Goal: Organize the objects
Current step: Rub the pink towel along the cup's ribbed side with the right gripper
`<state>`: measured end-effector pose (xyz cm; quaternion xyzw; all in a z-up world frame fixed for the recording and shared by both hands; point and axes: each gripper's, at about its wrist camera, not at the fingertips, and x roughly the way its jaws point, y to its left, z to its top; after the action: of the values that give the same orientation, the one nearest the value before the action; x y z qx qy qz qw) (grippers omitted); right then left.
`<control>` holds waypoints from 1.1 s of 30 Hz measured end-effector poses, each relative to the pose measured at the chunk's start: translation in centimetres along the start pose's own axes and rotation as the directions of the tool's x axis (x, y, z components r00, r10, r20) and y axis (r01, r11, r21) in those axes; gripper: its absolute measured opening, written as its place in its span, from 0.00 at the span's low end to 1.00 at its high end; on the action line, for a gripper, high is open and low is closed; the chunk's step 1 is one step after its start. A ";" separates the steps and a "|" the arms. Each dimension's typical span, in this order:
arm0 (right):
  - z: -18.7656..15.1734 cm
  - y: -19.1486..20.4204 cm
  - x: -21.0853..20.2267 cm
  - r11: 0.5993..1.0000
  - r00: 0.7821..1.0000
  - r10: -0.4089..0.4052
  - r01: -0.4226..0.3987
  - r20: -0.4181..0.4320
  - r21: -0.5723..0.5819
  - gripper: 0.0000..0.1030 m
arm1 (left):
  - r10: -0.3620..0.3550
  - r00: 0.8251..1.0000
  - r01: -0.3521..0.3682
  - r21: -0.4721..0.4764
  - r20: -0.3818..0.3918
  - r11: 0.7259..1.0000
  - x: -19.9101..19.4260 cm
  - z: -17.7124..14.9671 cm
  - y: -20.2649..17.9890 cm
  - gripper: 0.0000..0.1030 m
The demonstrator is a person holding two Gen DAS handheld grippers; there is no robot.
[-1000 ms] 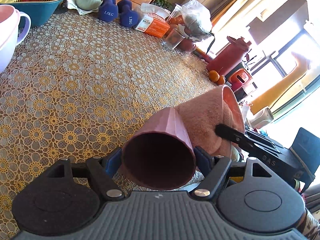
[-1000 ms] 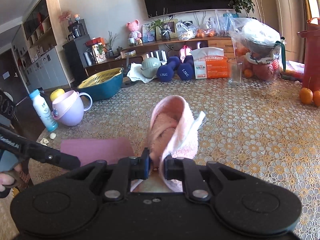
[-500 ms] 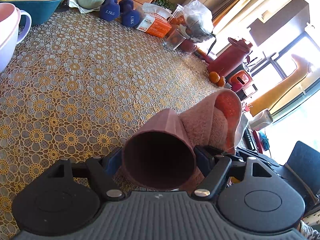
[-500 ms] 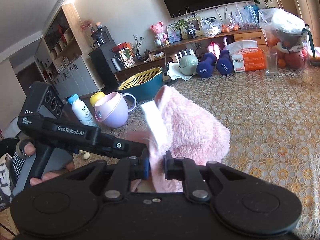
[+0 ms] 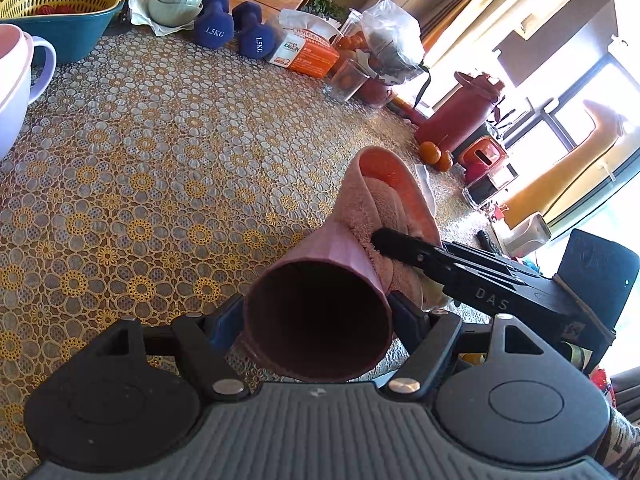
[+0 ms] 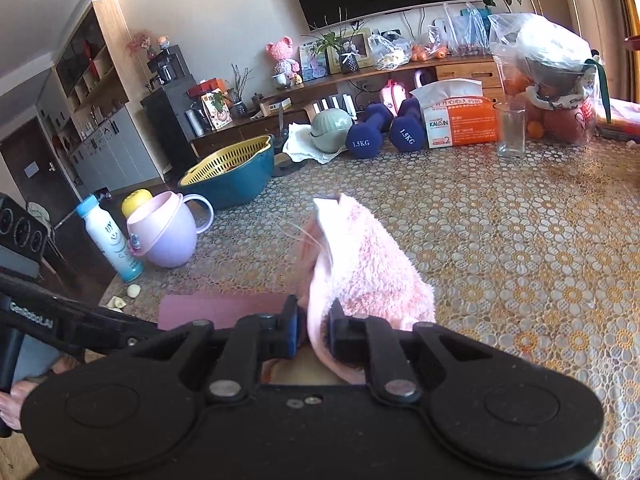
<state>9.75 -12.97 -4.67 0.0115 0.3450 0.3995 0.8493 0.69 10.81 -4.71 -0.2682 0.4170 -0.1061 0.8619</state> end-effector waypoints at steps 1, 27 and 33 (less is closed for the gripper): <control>0.1 -0.2 0.2 1.000 1.000 -0.017 0.017 -0.004 -0.006 0.13 | 0.004 1.000 -0.004 0.006 -0.001 1.000 0.0 0.0 -0.1 0.74; 1.9 2.3 -2.2 0.970 0.970 0.241 -0.241 -0.019 -0.032 0.12 | 0.047 0.999 -0.046 0.118 -0.005 0.992 0.3 -0.2 -1.7 0.74; 1.7 1.3 -1.1 0.984 0.984 0.178 -0.179 -0.028 -0.020 0.12 | 0.051 0.999 -0.051 0.136 0.003 0.989 0.4 -0.2 -1.9 0.74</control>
<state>9.46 -12.42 -2.35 0.0275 0.3489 0.4779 0.8056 0.82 9.01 -4.03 -0.1981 0.4156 -0.1124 0.8806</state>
